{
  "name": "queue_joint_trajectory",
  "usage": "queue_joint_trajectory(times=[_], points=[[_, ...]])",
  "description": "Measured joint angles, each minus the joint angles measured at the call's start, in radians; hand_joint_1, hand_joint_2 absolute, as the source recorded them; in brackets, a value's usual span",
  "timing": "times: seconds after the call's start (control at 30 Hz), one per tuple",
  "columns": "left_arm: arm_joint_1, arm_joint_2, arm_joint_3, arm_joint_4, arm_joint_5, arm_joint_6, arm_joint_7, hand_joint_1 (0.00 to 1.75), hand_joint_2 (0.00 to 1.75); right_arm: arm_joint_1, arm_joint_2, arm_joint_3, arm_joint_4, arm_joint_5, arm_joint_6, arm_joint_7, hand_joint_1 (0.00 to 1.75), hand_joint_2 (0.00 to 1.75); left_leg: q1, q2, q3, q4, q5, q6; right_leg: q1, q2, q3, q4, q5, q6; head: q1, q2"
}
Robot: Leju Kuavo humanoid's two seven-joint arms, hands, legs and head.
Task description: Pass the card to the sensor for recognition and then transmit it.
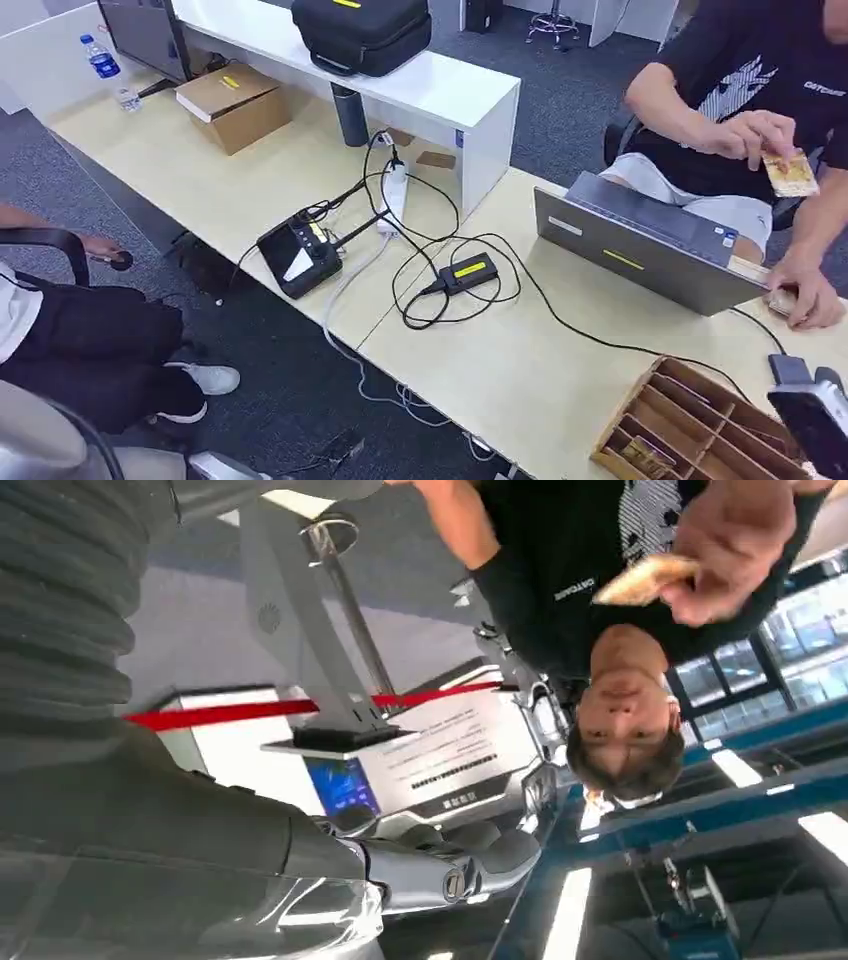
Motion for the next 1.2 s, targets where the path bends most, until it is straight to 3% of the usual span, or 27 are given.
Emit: queue_joint_trajectory(times=[0.17,0.43,0.47,0.5,0.53,0.57,0.77,1.03,1.2], points=[[-0.016,0.002,-0.024,-0.003,-0.003,0.000,0.016,0.00,1.75,-0.089,0.029,0.051,0.117,0.016,0.002,0.014,0.00,1.75,0.000,0.000,0.000,0.000,0.000,0.000,0.000,0.000,0.000,0.000,0.000,0.000,0.000,0.000],[-0.022,0.002,-0.046,-0.004,0.002,0.000,0.025,0.00,1.75,-0.122,0.075,0.086,0.181,0.000,0.000,0.024,0.00,1.75,0.000,0.000,-0.001,0.000,0.000,0.000,0.000,0.000,-0.001,0.000,0.000,0.000,0.000,0.000],[-0.022,0.003,-0.047,-0.004,0.004,0.000,0.025,0.00,1.75,-0.124,0.080,0.088,0.184,-0.003,0.001,0.024,0.16,1.75,0.000,0.000,-0.001,0.000,0.000,0.000,0.000,0.000,-0.001,0.000,0.000,0.000,0.000,0.000],[-0.022,0.003,-0.048,-0.004,0.007,0.000,0.025,0.00,1.75,-0.126,0.084,0.090,0.186,-0.010,0.002,0.025,1.05,1.75,0.000,0.000,-0.001,0.000,0.000,0.000,0.000,0.000,-0.001,0.000,0.000,0.000,0.000,0.000],[-0.022,0.003,-0.049,-0.004,0.008,0.000,0.026,0.00,1.75,-0.129,0.089,0.093,0.188,-0.014,0.004,0.025,1.05,1.75,0.000,0.000,-0.001,0.000,0.000,0.000,0.000,0.000,-0.001,0.000,0.000,0.000,0.000,0.000],[-0.022,0.003,-0.051,-0.004,0.010,0.000,0.027,0.00,1.75,-0.133,0.093,0.095,0.190,-0.016,0.008,0.025,1.36,1.75,0.000,0.000,-0.001,0.000,0.000,0.000,0.000,0.000,-0.001,0.000,0.000,0.000,0.000,0.000],[-0.023,0.003,-0.054,-0.004,0.018,-0.002,0.028,0.00,1.75,-0.146,0.111,0.107,0.186,-0.055,0.022,0.005,1.45,1.75,0.000,0.000,-0.001,0.000,0.000,0.000,0.000,0.000,-0.001,0.000,0.000,0.000,0.000,0.000],[-0.022,0.003,-0.054,-0.004,0.026,-0.002,0.028,0.00,1.75,-0.138,0.115,0.122,0.131,-0.113,0.023,-0.043,1.71,1.75,0.000,0.000,-0.001,0.000,0.000,0.000,0.000,0.000,-0.001,0.000,0.000,0.000,0.000,0.000],[-0.021,0.003,-0.054,-0.004,0.028,-0.002,0.023,0.00,1.75,-0.114,0.115,0.130,0.078,-0.176,0.054,-0.080,1.75,1.75,0.000,0.000,-0.001,0.000,0.000,0.000,0.000,0.000,-0.002,0.000,0.000,0.000,0.000,0.000]])
